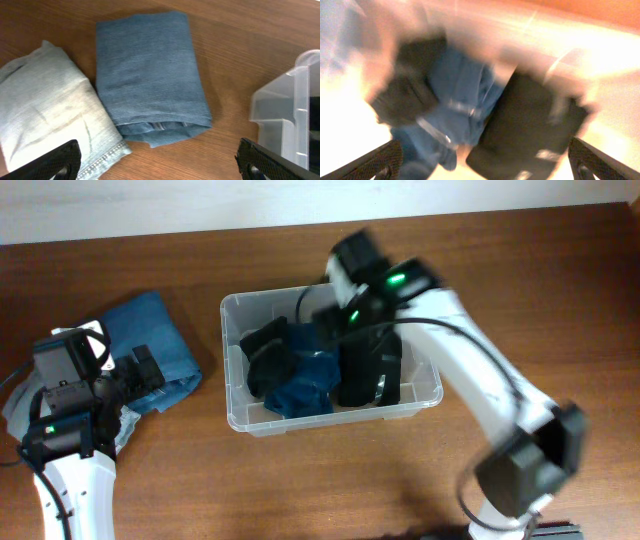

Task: Pack container
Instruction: 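Grasp the remaining black garment with the right gripper and place it in the bin, then grasp the light-blue jeans with the left gripper and lift them over the bin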

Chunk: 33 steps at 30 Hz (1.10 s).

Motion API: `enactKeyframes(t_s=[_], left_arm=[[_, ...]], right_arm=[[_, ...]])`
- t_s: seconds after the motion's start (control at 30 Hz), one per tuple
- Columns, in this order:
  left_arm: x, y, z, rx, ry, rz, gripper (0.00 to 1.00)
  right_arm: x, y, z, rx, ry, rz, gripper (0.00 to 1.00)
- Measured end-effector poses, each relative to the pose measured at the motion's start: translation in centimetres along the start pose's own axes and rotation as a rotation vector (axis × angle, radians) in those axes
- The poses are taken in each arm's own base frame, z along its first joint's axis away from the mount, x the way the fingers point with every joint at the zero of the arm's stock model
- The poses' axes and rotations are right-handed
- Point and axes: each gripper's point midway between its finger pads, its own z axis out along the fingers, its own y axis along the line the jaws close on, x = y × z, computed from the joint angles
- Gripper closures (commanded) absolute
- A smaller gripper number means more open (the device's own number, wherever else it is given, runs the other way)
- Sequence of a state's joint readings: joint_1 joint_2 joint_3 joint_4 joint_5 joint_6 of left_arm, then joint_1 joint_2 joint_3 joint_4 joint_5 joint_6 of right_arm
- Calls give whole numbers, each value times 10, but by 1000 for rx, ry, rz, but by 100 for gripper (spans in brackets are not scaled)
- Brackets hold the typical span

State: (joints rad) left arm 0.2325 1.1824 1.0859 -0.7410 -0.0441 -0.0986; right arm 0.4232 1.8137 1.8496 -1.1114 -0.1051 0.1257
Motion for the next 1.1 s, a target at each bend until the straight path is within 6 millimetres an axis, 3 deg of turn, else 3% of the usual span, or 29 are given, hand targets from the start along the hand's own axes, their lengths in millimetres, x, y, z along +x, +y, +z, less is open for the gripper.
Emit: enactKeyframes(t_s=[0.1,0.2,0.3,0.43,0.53,0.67,0.9,1.1], left_arm=[[1,17,0,-48,6,-28,1],[9,54,-2,-128,40,-117,0],[16,107,-9,-217,59,-284,1],[28,177,-23,-302,37,-544,1],[50,209,-20,-335,84,-678,1],[85,224,14,-311,233,-784,1],[141,217,82,-205,479,-876,1],[152,221,122,-144,484,-891,1]], right_arm=[[-18,-18,-64,18,-140,33,1],[-7,-40,-95,52,-153,84,1],[10,-65,-96,92,-86,145,1],[23,-84,-79,115,0,193,1],[25,-87,-74,118,17,185,1],[26,-87,-74,117,22,166,1],[27,-87,-74,117,27,156,1],[27,-87,-73,117,27,155,1]])
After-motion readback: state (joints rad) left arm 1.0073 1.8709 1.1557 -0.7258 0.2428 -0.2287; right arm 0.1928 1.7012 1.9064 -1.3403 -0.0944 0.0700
